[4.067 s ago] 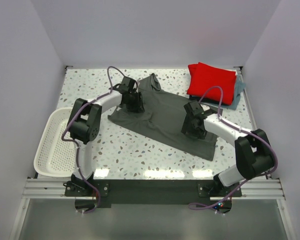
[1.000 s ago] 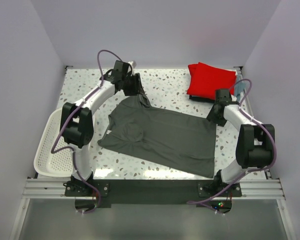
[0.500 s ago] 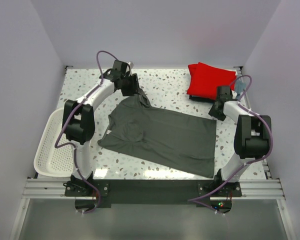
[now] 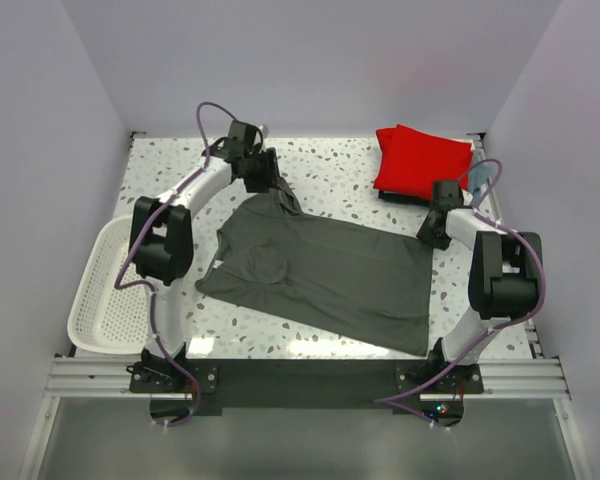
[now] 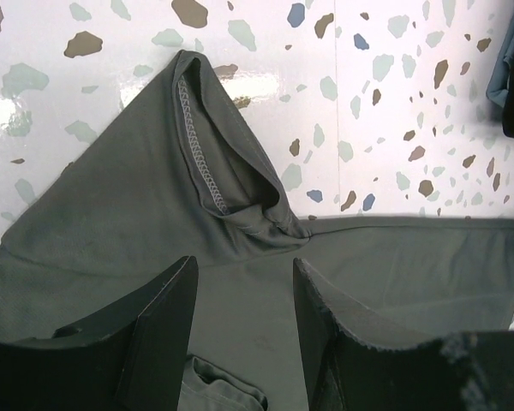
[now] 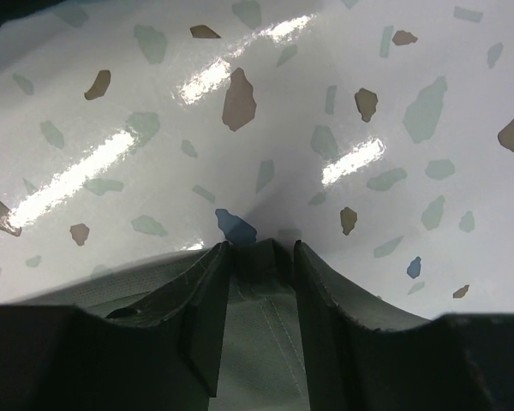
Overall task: Fold and stack the t-shirts
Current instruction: Fold the tshirt
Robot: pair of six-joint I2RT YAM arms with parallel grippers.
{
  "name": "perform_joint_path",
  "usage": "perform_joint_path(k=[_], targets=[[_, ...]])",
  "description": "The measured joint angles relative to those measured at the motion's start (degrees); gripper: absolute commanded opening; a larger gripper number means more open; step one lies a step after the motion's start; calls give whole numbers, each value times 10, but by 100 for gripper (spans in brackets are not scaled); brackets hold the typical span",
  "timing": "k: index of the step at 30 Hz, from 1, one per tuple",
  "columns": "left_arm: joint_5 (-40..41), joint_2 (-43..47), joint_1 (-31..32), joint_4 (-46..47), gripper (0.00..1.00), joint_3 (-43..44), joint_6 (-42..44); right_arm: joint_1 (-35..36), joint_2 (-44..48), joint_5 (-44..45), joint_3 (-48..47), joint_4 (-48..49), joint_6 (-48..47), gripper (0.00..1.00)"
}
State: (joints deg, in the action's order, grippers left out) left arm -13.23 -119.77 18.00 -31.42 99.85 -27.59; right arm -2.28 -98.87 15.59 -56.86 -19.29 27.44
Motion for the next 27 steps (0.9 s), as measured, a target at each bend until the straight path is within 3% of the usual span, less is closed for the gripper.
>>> perform_joint_path(k=[20, 27], targets=[[84, -127, 6, 6, 48, 118, -36, 0, 0, 0, 3, 9, -13, 11], [110, -156, 7, 17, 48, 144, -59, 0, 4, 0, 8, 11, -16, 9]])
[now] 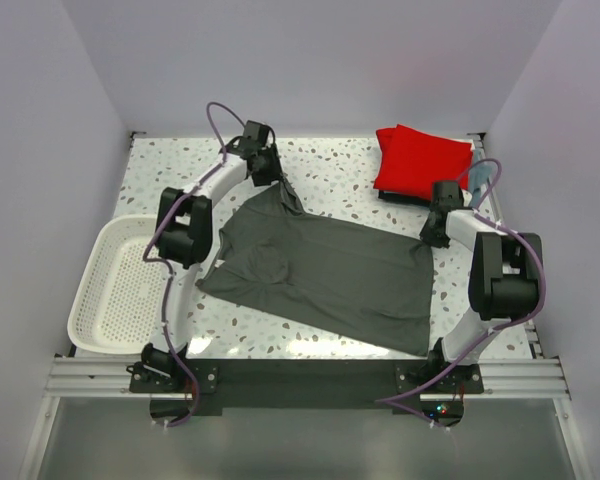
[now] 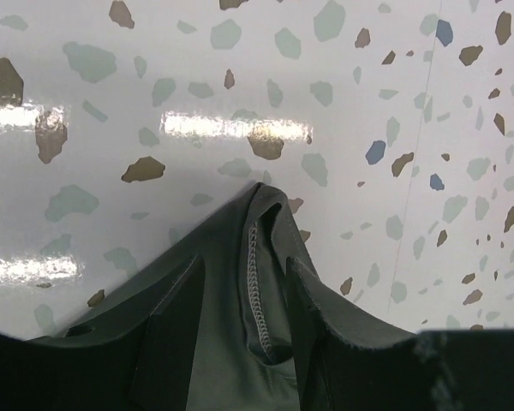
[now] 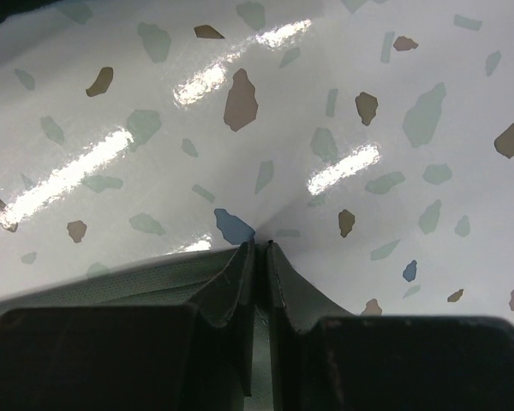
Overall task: Fold and stack the t-shirts
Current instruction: Fold the tshirt
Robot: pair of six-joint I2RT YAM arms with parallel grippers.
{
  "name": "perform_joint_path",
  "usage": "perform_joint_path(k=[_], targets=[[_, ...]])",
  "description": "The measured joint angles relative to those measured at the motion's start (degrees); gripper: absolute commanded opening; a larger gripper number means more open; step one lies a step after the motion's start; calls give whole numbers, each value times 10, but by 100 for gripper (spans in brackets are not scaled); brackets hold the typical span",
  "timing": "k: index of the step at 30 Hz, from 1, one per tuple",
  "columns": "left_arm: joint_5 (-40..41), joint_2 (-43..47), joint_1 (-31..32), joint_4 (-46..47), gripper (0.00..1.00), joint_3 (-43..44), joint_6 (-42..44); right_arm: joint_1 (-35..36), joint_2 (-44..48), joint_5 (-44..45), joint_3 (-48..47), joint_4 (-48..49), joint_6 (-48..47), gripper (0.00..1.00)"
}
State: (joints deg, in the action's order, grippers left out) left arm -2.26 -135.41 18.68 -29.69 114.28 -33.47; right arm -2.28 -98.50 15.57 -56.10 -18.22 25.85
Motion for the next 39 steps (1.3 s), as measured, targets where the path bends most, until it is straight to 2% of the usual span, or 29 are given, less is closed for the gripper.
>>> perform_joint_path(k=[25, 28, 32, 34, 36, 39], targets=[[0, -64, 5, 48, 47, 55, -49, 0, 0, -1, 0, 0, 0, 8], [-1, -67, 8, 49, 42, 55, -50, 0, 0, -1, 0, 0, 0, 7], [-5, -71, 11, 54, 26, 55, -51, 0, 0, -2, 0, 0, 0, 6], [-5, -72, 12, 56, 23, 55, -54, 0, 0, -2, 0, 0, 0, 4], [-5, -72, 13, 56, 14, 55, -56, 0, 0, -2, -1, -1, 0, 0], [-6, -72, 13, 57, 0, 59, -61, 0, 0, -2, -2, -6, 0, 0]])
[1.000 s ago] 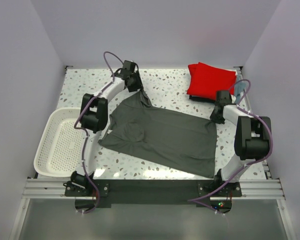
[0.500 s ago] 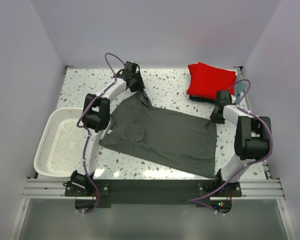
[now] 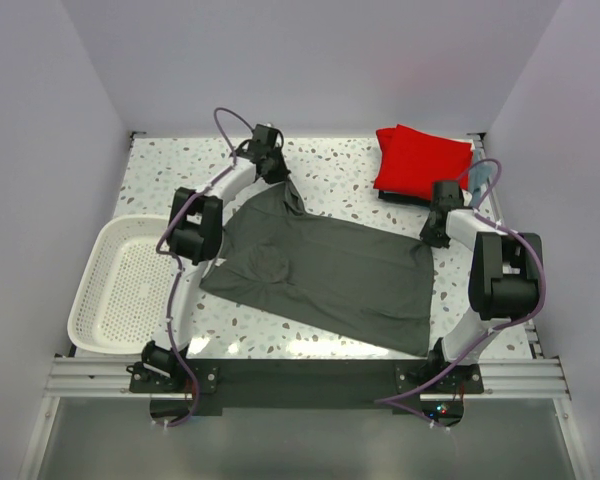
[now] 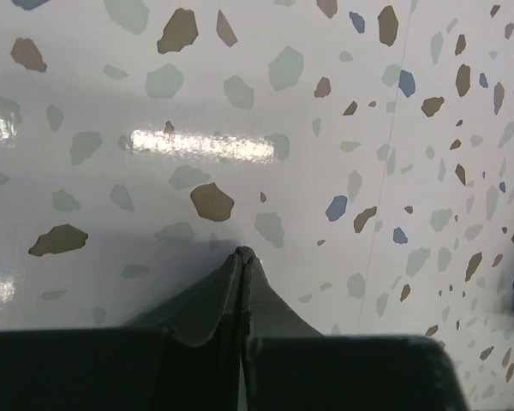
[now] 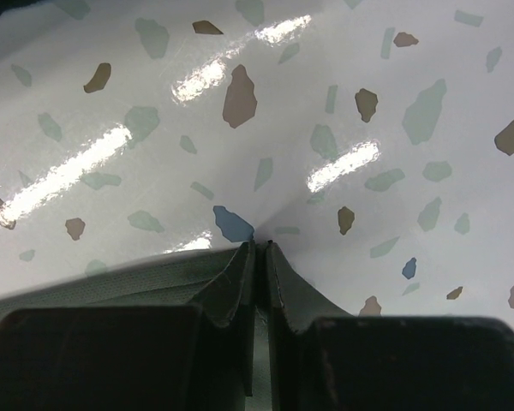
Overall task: Fold and stack the t-shirts
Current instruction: Fold the tshirt
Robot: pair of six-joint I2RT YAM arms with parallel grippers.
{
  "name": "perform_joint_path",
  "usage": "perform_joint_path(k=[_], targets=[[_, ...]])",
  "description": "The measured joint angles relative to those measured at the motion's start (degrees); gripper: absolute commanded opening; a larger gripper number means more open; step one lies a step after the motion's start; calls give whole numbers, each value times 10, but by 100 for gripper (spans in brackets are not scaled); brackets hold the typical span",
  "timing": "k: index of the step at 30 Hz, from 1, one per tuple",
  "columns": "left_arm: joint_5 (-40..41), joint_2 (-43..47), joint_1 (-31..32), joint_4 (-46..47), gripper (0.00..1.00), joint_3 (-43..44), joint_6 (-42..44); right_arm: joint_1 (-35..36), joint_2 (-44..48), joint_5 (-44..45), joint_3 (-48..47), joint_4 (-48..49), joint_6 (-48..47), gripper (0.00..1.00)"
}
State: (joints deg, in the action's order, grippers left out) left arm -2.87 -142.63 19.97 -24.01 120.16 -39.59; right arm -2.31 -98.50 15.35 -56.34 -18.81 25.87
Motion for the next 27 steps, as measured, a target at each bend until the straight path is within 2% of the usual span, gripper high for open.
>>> perform_joint_path(k=[20, 23, 27], targets=[[-54, -1, -16, 45, 0, 70, -16, 0, 18, 2, -77, -68, -1, 0], [-58, 11, -19, 47, 0, 46, -14, 0, 46, 3, -77, -75, -4, 0], [-65, 60, -22, 37, 0, -28, -12, 0, 87, 2, -69, -73, -11, 0]])
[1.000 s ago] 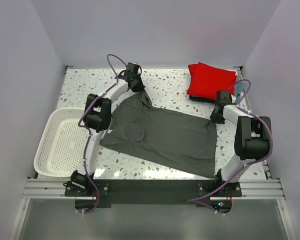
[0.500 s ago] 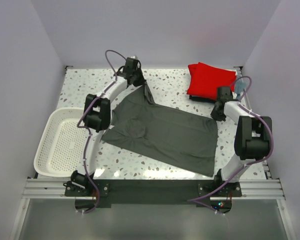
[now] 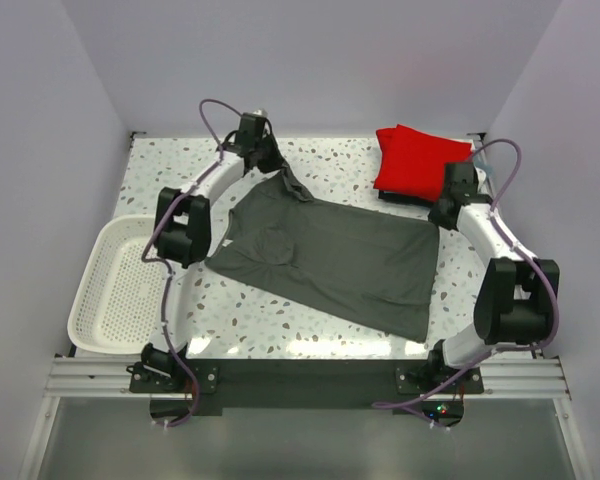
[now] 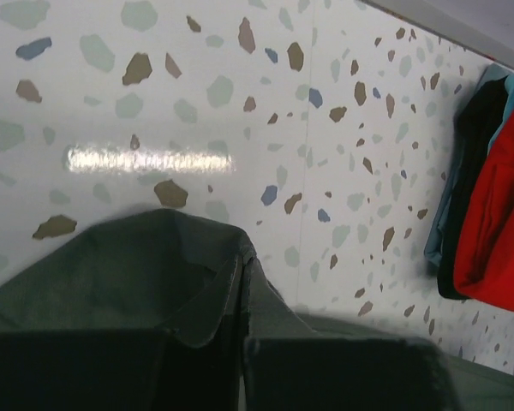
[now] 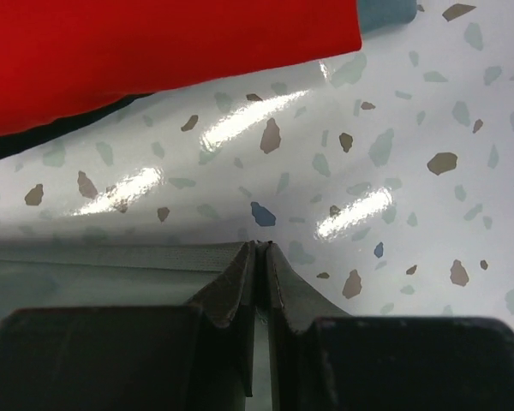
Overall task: Fold and stack the t-shirts
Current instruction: Fold the tshirt
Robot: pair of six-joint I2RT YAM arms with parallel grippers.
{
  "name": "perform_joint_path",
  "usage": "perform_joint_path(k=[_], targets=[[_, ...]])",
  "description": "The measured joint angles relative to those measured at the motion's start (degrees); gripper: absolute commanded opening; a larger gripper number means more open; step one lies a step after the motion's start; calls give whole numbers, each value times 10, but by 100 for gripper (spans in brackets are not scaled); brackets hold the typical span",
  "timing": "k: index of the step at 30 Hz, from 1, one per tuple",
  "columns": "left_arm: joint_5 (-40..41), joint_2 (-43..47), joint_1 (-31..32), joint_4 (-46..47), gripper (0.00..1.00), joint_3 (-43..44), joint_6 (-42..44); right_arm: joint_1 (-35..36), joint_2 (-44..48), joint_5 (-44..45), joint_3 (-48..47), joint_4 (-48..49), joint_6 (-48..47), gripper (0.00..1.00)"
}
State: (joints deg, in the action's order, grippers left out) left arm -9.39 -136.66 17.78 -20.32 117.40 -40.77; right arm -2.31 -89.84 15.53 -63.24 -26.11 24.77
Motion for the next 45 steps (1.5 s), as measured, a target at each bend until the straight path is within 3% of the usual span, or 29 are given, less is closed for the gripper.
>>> perform_joint_path(k=[14, 21, 45], targets=[[-7, 240, -3, -18, 0, -261, 14, 0, 75, -47, 114, -4, -9, 0], [-20, 316, -11, -16, 0, -360, 11, 1, 99, -50, 147, -7, -10, 0], [-54, 473, -49, -21, 0, -523, 2, 20, 208, -61, 197, -98, 27, 0]])
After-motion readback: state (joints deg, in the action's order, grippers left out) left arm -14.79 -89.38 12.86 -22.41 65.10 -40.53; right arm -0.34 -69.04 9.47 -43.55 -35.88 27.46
